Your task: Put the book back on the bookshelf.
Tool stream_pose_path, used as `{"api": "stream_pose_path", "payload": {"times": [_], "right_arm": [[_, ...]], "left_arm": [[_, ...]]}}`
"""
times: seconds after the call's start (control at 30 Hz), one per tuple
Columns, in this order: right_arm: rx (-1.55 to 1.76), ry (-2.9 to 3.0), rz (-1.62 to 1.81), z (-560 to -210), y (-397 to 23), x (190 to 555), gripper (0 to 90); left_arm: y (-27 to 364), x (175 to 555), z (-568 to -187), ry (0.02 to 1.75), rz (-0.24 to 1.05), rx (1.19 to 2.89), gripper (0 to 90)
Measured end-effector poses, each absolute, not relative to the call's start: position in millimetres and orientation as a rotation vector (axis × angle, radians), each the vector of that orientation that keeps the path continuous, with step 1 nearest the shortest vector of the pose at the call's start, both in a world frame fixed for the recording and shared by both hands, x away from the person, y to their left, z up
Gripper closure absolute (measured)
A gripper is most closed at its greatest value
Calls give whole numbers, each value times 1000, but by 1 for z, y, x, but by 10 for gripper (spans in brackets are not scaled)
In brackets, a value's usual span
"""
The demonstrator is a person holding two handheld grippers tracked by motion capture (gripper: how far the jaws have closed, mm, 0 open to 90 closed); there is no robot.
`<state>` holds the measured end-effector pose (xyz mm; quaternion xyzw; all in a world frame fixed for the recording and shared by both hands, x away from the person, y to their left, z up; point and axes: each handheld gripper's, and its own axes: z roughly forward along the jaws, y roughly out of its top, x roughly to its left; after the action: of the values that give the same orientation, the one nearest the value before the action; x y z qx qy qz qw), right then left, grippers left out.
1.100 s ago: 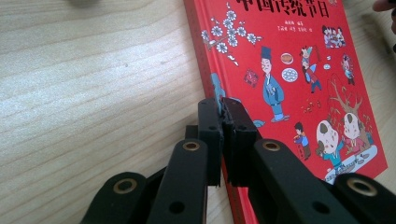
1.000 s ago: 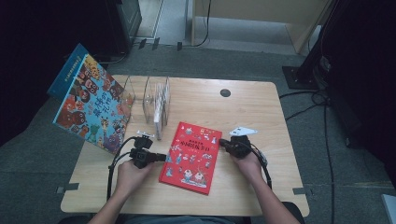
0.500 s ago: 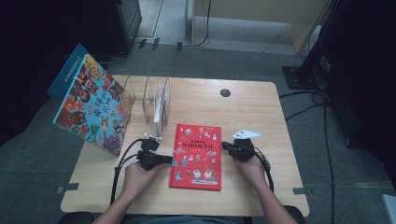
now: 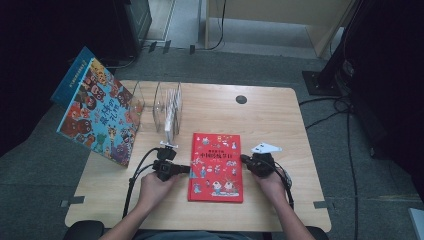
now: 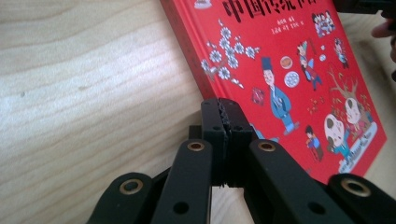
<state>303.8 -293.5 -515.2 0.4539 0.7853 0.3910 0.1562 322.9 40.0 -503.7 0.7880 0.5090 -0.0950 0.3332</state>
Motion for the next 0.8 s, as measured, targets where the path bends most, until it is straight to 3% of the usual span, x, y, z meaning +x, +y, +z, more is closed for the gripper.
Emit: {"api": "stream_pose_path", "payload": {"times": [0.4, 0.7, 0.8], "right_arm": [[1311, 2104, 1124, -508, -299, 301, 881], [1416, 2011, 1118, -507, -295, 290, 806], [1464, 2027, 1097, -508, -293, 289, 763]], "left_arm": [[29, 327, -505, 1306, -217, 2061, 900], [24, 327, -504, 1307, -181, 2077, 900], [27, 327, -502, 1301, -194, 2066, 844]]}}
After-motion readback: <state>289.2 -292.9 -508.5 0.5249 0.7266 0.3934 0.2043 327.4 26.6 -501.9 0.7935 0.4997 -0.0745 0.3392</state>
